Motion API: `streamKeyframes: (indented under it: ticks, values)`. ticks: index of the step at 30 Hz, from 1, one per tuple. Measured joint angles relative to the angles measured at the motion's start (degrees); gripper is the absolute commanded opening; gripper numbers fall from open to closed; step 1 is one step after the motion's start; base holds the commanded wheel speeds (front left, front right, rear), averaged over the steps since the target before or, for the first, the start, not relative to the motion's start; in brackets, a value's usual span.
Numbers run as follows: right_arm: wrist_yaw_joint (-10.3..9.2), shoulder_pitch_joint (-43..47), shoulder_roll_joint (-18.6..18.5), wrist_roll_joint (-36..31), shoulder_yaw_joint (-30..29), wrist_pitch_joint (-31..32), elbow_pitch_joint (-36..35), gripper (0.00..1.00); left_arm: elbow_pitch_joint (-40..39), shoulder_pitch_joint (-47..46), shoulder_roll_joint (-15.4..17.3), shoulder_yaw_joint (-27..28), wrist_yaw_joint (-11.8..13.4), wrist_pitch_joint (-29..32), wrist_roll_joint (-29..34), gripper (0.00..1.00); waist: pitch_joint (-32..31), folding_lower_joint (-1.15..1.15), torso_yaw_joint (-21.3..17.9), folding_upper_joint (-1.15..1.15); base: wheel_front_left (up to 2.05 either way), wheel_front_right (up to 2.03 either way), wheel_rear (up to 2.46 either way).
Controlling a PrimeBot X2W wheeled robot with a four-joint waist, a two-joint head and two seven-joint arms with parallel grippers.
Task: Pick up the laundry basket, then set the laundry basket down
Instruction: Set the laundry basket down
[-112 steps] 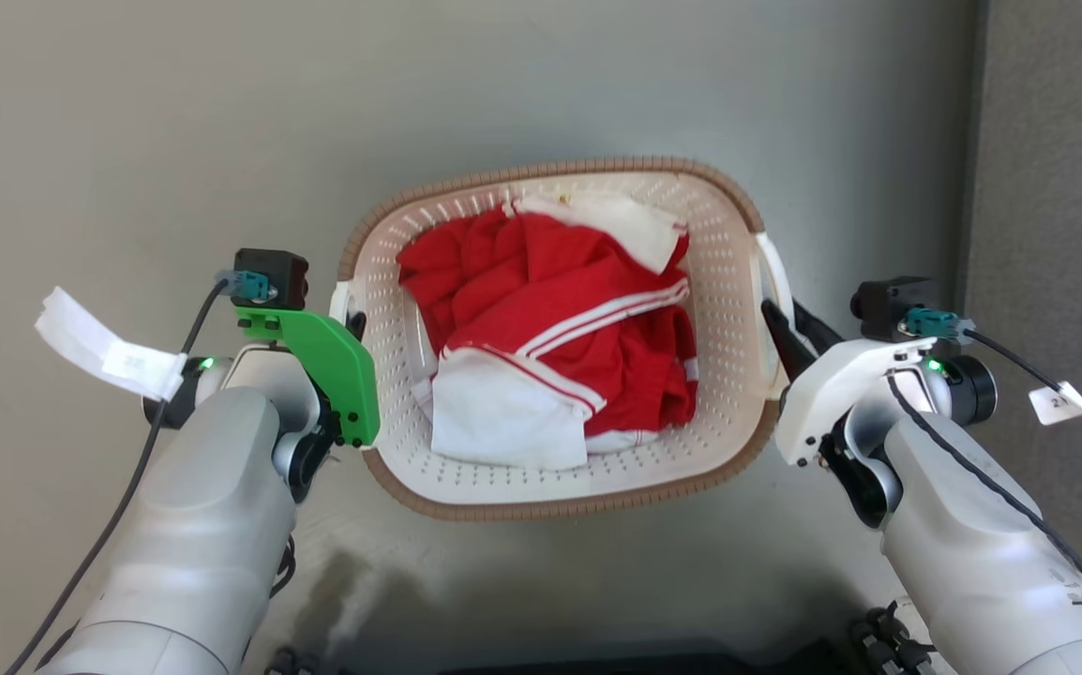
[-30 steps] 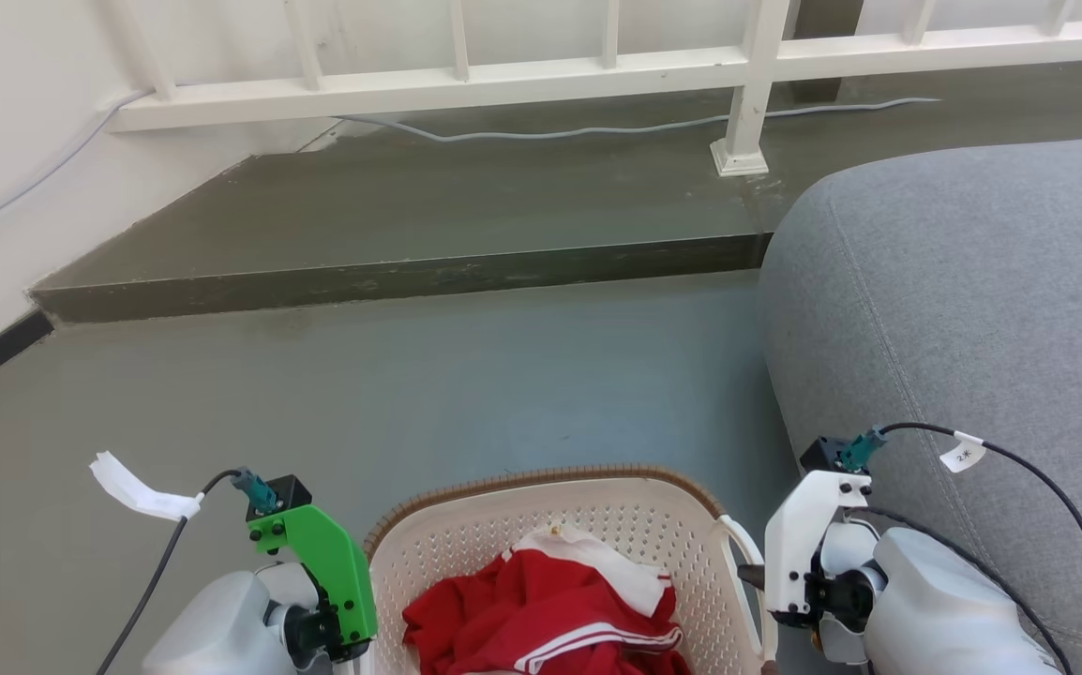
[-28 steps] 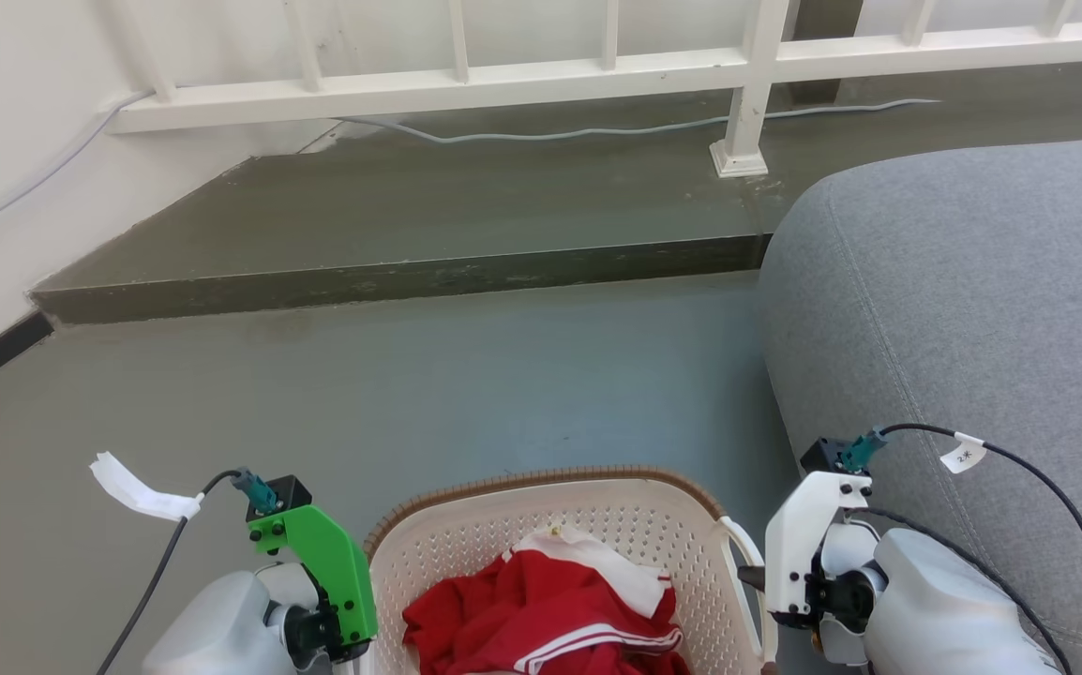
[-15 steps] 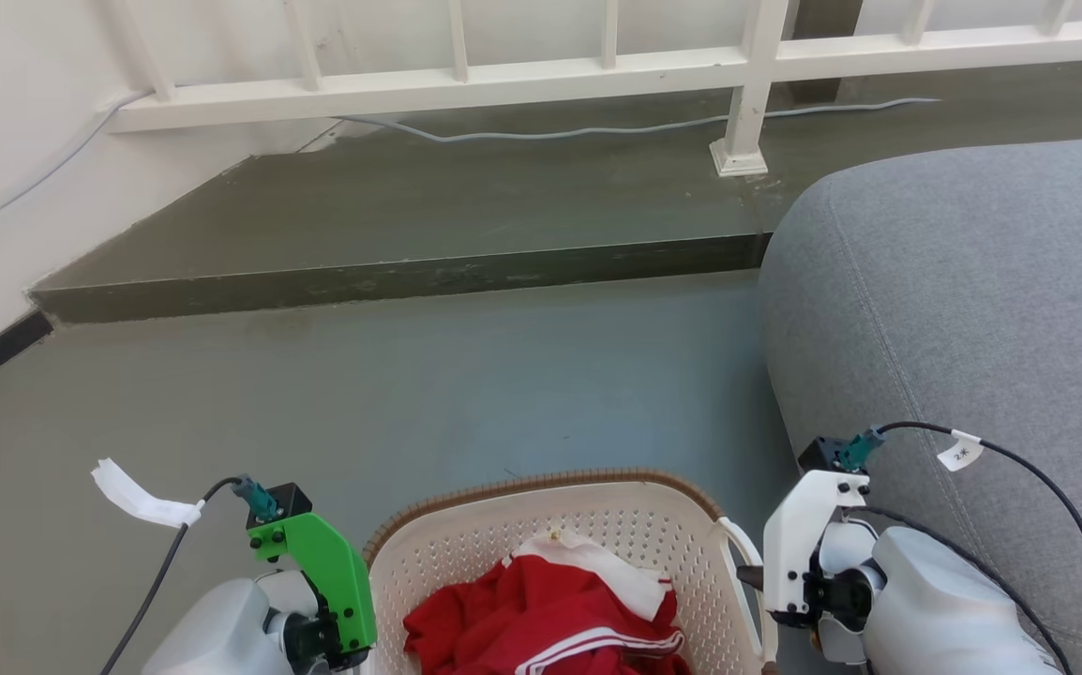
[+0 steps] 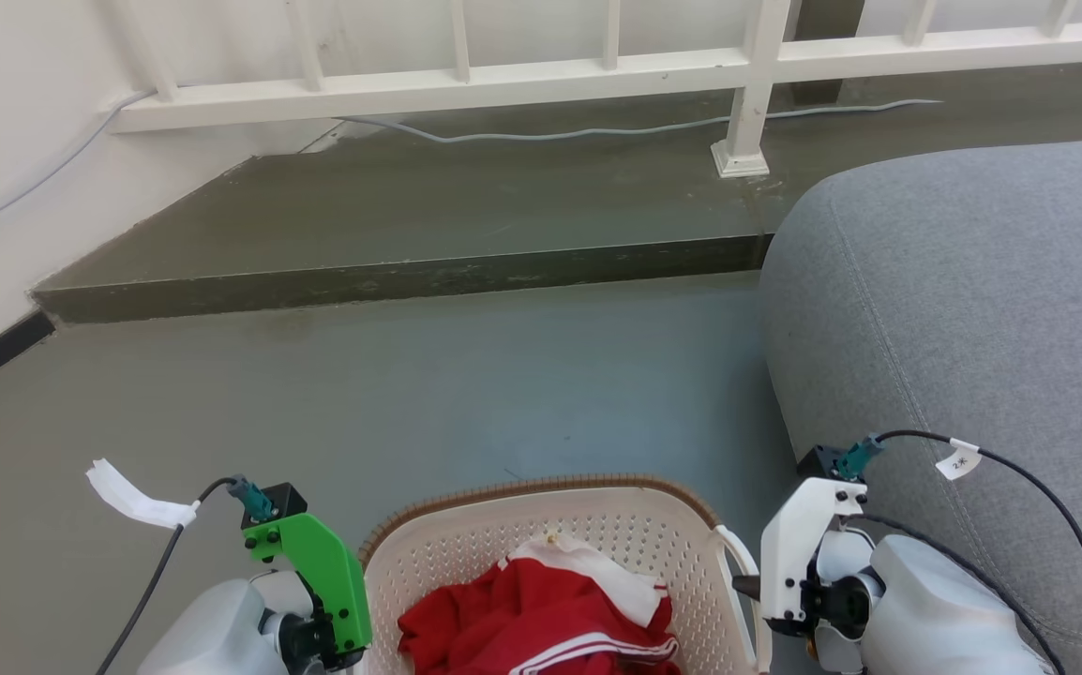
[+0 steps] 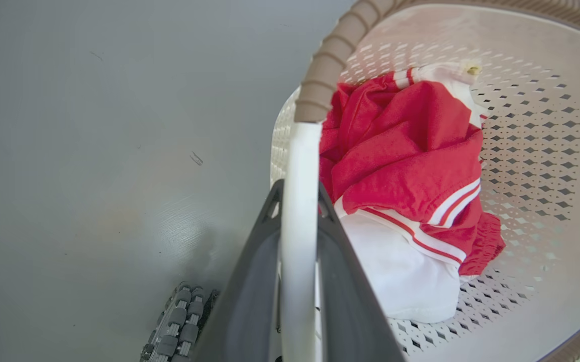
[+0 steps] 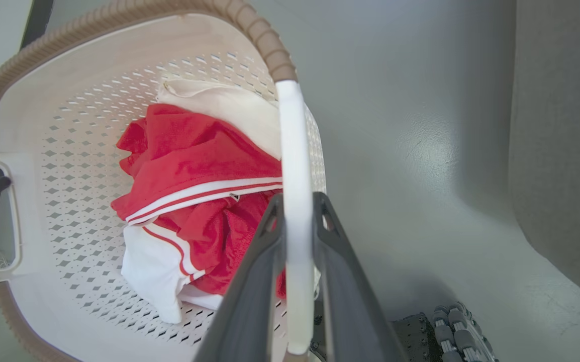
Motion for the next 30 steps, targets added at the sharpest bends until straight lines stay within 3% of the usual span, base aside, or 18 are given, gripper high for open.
streamKeyframes:
  ticks: [15,30]
  values:
    - [-1.62,0.20,-0.08,1.11,0.53,-0.31,-1.44,0.00,-0.94,0.04,0.12,-0.44,0.02,-3.04,0.20,0.00,2.39,0.00,-0.27,0.00,0.00,0.00,0.00]
    - [-3.05,-1.17,-0.22,-0.25,0.54,-10.36,-4.23,0.00,-3.75,-3.79,0.20,-1.93,1.99,-11.82,3.03,0.00,11.75,0.00,-0.25,0.00,0.00,0.00,0.00]
